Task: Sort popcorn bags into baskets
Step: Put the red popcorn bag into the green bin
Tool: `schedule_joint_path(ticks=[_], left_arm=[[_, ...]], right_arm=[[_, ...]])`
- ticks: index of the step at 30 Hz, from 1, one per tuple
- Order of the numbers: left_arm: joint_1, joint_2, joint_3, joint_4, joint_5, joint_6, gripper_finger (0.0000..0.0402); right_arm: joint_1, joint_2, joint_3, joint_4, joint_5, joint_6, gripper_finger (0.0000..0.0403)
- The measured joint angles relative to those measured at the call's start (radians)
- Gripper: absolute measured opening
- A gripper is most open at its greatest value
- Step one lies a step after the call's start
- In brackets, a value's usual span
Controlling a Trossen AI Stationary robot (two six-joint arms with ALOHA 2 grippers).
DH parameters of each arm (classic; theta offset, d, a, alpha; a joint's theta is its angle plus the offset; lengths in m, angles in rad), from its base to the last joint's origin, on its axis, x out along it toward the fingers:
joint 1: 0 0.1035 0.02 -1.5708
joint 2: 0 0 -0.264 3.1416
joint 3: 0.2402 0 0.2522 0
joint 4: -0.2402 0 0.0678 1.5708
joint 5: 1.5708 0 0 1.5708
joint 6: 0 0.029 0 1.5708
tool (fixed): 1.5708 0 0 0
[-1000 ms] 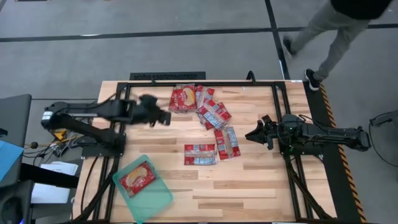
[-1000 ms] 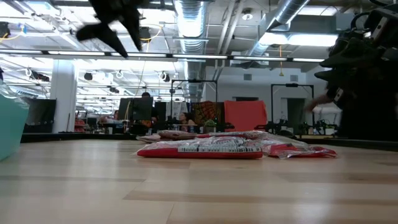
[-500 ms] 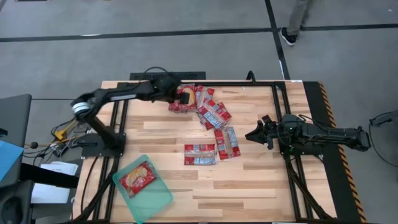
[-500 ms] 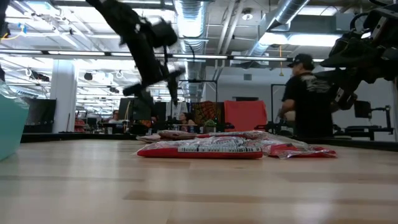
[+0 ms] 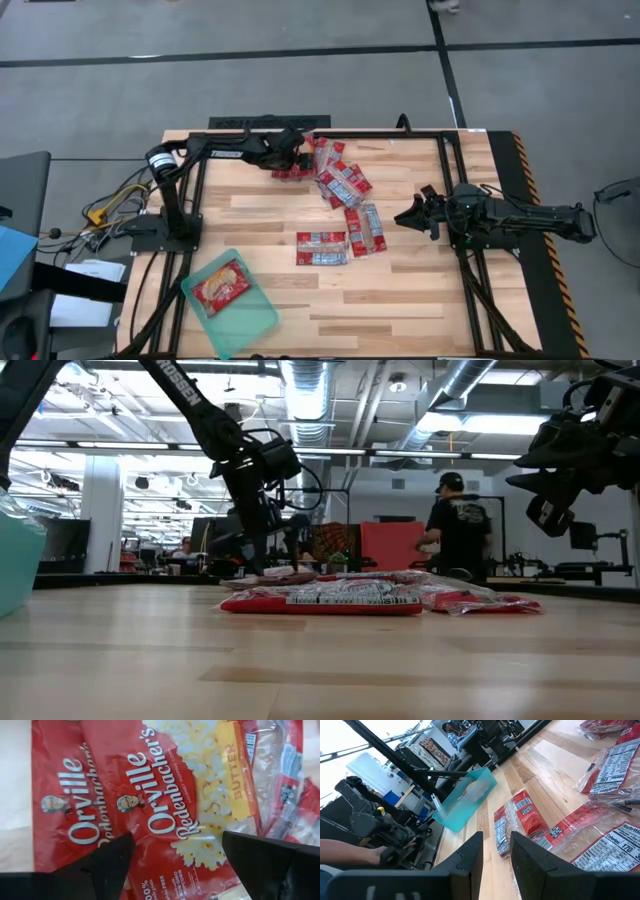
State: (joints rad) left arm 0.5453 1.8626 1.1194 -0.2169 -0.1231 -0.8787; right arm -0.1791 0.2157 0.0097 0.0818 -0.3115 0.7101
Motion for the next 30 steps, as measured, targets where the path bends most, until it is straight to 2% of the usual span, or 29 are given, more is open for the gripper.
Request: schedule_joint_path(ticks=[6, 13, 19, 26, 28, 30], left_arm=[[-0.002, -0.046, -0.002, -0.001, 0.063, -0.010, 0.0302], [0.000, -0.118, -0.002, -0.067, -0.099, -0.033, 0.0302], [0.009, -0.062, -0.003, -0.064, -0.080, -0.052, 0.0302], [0.009, 0.031, -0.001, 0.046, -0.025, -0.066, 0.0302], [0.010, 0.037, 0.000, 0.079, 0.011, -0.066, 0.0297], [0.008, 0.037, -0.001, 0.086, 0.004, -0.069, 0.0283]], right_arm=[[0.000, 0.000, 0.000, 0.000, 0.000, 0.000, 0.0123], [0.000, 0.000, 0.000, 0.000, 0.001, -0.004, 0.0123], [0.000, 0.000, 0.000, 0.000, 0.002, -0.003, 0.0123], [0.000, 0.000, 0.000, 0.000, 0.002, -0.003, 0.0123], [0.000, 0.000, 0.000, 0.000, 0.003, -0.003, 0.0122], [0.000, 0.000, 0.000, 0.000, 0.003, -0.003, 0.0123]])
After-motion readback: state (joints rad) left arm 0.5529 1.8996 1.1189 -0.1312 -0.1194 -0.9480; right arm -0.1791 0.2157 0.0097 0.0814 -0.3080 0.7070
